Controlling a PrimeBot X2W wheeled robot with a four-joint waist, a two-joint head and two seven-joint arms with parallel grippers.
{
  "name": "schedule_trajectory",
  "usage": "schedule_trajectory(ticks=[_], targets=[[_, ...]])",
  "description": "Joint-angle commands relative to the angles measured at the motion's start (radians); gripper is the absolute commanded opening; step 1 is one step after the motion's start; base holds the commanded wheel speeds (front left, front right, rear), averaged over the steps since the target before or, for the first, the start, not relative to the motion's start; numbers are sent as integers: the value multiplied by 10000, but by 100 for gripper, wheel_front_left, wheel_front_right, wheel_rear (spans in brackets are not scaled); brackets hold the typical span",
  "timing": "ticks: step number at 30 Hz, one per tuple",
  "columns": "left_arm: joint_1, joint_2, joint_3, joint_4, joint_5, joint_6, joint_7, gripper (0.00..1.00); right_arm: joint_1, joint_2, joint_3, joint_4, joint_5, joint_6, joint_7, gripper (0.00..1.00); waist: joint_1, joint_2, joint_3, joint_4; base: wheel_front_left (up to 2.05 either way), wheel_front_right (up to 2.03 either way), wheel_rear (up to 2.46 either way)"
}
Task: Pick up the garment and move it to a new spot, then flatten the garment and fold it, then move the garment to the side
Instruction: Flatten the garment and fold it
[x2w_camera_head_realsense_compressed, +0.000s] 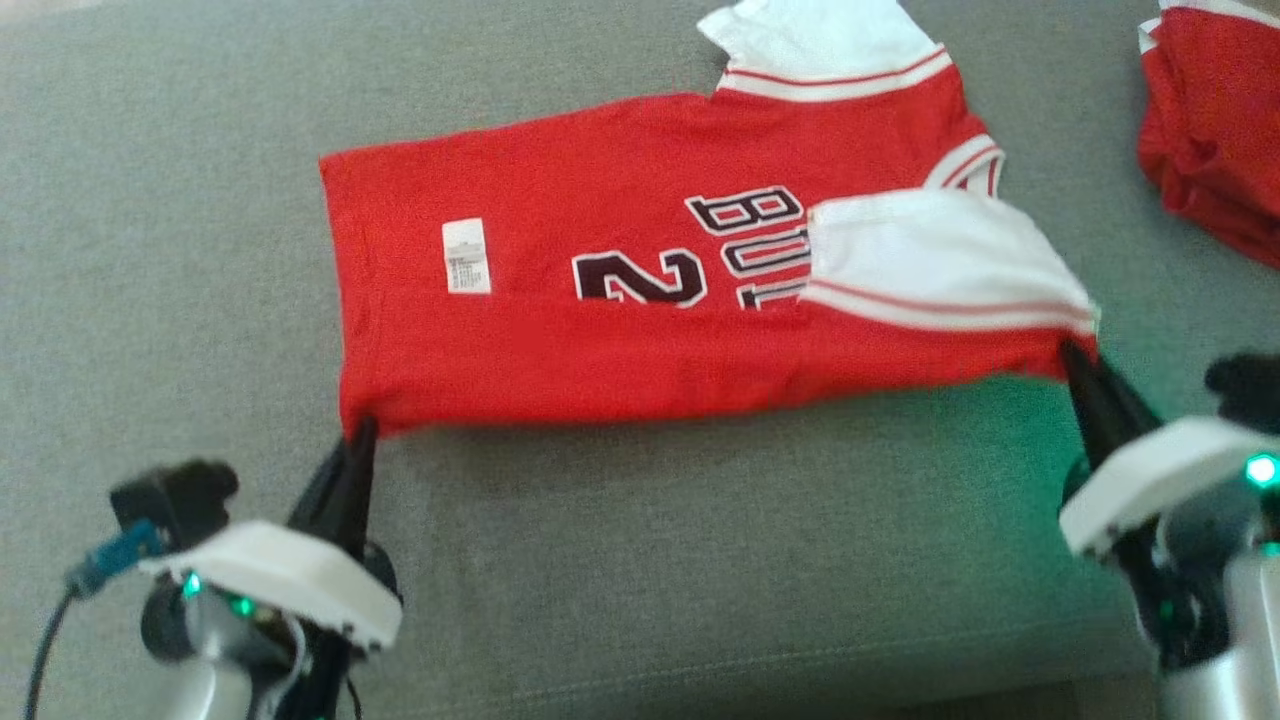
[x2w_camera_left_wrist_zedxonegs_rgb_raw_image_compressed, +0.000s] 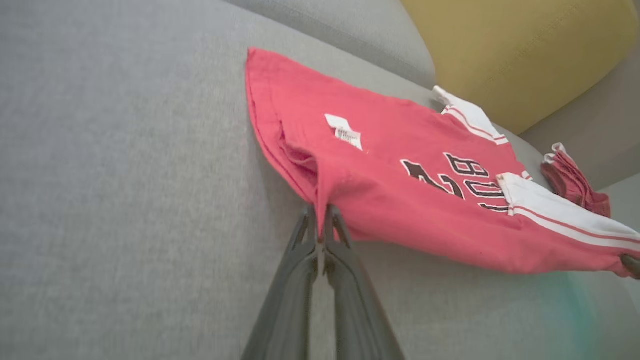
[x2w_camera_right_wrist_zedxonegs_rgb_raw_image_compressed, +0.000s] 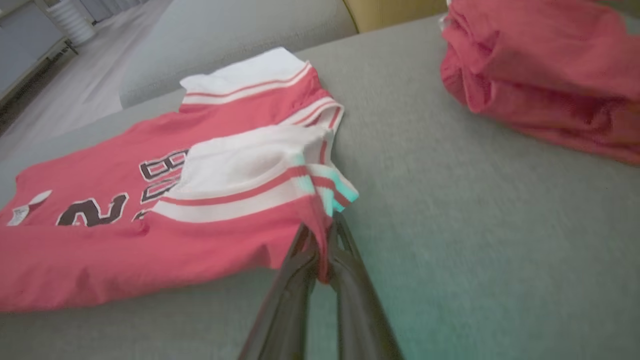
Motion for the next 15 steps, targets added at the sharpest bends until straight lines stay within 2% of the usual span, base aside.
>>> schedule_trajectory(ticks=[1, 10, 12, 13, 14, 15], targets=[[151, 166, 319, -484, -104, 133, 43, 0, 374, 19, 77, -693, -11, -9, 44, 0, 0, 0, 26, -24, 0, 0, 0], [886, -33, 259, -72, -238, 310, -123, 0, 1413, 575, -18, -982, -53, -9, -269, 0, 0, 0, 95, -242, 0, 0, 0], [863, -20, 279, 37, -220, 330, -158, 0, 1451, 642, -2, -866, -118, -9, -400, 35, 0, 0, 87, -296, 0, 0, 0], [835, 15, 311, 61, -192, 343, -186, 17, 1452, 665, 2, -812, -160, -9, -457, 69, 0, 0, 84, -318, 0, 0, 0], [804, 63, 359, 67, -163, 355, -223, 48, 1444, 686, 4, -764, -179, -9, -519, 97, 0, 0, 82, -339, 0, 0, 0], [773, 128, 420, 64, -122, 376, -263, 100, 1433, 703, 5, -726, -187, -9, -582, 100, 0, 0, 80, -359, 0, 0, 0]])
